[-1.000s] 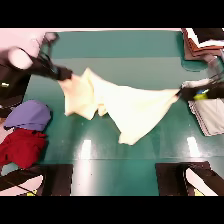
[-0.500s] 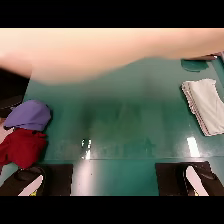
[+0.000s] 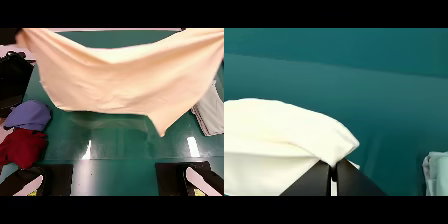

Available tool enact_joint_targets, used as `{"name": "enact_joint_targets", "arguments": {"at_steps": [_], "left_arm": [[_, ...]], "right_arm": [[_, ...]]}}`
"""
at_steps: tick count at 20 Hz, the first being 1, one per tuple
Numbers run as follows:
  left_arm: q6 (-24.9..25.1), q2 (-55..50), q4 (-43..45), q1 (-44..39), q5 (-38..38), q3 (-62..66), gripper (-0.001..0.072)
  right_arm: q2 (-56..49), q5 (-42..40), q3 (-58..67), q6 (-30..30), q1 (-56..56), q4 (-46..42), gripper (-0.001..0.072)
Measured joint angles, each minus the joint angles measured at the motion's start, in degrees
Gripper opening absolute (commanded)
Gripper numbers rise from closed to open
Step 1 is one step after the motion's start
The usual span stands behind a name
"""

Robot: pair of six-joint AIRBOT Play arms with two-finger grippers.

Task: Fold the shirts.

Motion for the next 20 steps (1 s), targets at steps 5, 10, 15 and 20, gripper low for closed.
{"name": "enact_joint_targets", "arguments": {"at_steps": [5,10,15,20], "left_arm": [[0.17,0.28,0.11,0.0,-0.85,4.17,0.0024],[0.13,6.6,0.09,0.0,-1.53,13.7,0.0022],[-0.22,10.23,-0.42,0.0,-0.72,20.17,0.0022],[-0.17,3.5,-0.39,0.0,-2.89,18.12,0.0023]], "right_arm": [[0.5,-0.72,0.24,0.92,6.32,-8.0,0.0013],[9.11,-1.64,0.28,2.91,7.85,-12.52,0.0013],[13.68,-1.77,0.46,7.54,8.07,-16.72,0.0011],[4.76,3.67,6.05,9.92,8.07,-19.67,0.0011]]}}
